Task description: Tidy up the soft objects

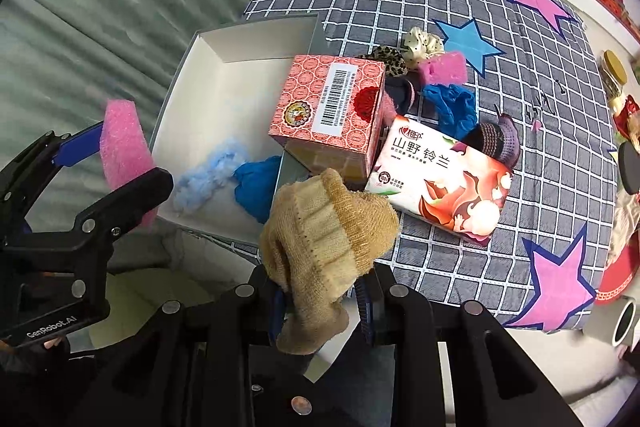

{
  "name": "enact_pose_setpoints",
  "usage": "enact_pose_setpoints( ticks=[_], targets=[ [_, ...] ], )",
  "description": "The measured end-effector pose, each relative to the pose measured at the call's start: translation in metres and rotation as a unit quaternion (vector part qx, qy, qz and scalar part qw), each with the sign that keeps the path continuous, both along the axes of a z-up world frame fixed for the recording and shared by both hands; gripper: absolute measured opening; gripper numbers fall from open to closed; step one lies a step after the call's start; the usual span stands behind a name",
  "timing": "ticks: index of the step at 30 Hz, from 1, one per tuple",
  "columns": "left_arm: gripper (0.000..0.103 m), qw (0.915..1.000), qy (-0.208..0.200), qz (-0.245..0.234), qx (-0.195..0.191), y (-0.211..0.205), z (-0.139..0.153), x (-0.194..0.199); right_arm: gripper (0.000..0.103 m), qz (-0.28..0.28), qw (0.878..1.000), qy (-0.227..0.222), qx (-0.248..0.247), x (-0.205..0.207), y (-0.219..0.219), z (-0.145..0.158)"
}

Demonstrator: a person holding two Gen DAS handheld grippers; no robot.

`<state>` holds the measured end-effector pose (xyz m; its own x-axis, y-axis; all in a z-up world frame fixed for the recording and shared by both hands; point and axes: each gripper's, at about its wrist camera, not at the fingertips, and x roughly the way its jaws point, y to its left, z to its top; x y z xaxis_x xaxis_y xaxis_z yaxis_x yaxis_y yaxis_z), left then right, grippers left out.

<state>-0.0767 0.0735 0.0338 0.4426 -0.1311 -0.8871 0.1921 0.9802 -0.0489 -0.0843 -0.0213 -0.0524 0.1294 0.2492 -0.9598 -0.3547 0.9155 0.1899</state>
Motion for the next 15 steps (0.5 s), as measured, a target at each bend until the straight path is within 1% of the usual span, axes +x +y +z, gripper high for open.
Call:
enact_pose_setpoints(
  ticks=[15],
  targets=[
    [0.077,0.9995,-0.003,0.028,-0.01,0.015,-0.002,-0.009,0.03,0.031,0.999,-0.008,-0.015,-0.005,0.019,0.004]
  ],
)
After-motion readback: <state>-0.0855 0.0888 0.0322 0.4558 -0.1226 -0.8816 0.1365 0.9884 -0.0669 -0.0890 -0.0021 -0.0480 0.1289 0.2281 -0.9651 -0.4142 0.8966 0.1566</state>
